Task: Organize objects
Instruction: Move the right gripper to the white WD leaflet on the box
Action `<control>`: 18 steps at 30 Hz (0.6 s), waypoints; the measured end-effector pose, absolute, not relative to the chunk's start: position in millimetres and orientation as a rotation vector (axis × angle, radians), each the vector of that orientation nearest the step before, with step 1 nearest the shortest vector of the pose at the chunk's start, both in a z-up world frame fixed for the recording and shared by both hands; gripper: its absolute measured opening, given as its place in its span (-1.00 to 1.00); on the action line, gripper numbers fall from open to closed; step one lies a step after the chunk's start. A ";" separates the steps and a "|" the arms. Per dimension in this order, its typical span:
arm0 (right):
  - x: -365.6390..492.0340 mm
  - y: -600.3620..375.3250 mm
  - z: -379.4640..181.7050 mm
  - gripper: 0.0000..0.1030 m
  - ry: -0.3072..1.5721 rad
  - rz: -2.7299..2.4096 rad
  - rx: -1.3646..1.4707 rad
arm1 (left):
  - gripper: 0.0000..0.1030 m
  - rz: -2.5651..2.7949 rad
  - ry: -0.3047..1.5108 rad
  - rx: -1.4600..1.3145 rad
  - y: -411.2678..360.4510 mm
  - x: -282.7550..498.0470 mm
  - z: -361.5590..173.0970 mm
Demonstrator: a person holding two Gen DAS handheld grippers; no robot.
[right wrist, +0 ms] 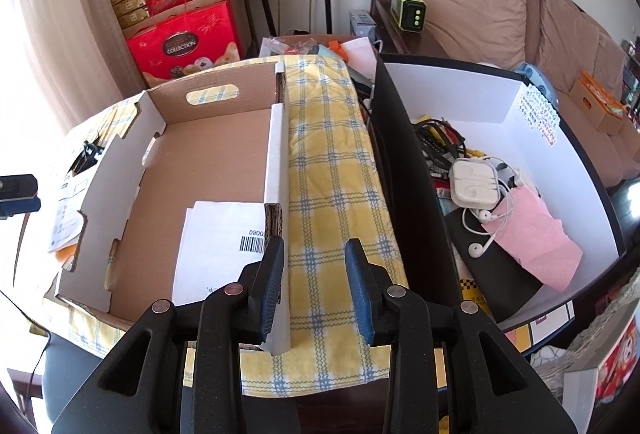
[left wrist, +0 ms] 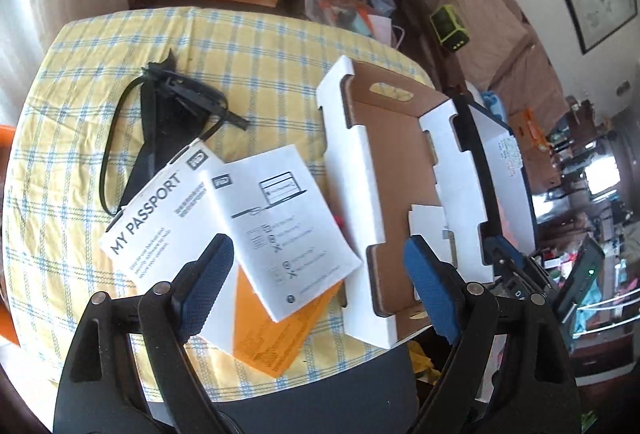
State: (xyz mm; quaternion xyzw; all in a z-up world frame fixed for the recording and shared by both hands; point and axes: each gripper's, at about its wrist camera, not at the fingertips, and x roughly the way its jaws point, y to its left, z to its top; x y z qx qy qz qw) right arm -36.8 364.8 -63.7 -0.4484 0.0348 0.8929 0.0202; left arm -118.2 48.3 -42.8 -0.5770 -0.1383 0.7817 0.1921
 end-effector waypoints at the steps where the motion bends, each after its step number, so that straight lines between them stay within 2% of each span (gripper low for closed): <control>1: -36.7 363.9 -61.6 -0.38 0.104 2.771 -1.381 | 0.66 2.195 -0.390 -1.626 45.4 -117.7 -45.4; 7: -38.7 344.9 -39.7 -0.34 0.073 2.853 -1.339 | 0.63 2.169 -0.447 -1.627 29.9 -116.6 -49.3; 14: -56.7 301.0 -20.0 -0.28 0.073 3.007 -1.389 | 0.21 2.138 -0.466 -1.650 33.3 -118.0 -59.5; 18: -71.8 270.2 -15.3 -0.28 0.036 3.077 -1.421 | 0.10 2.148 -0.457 -1.659 33.9 -119.1 -63.4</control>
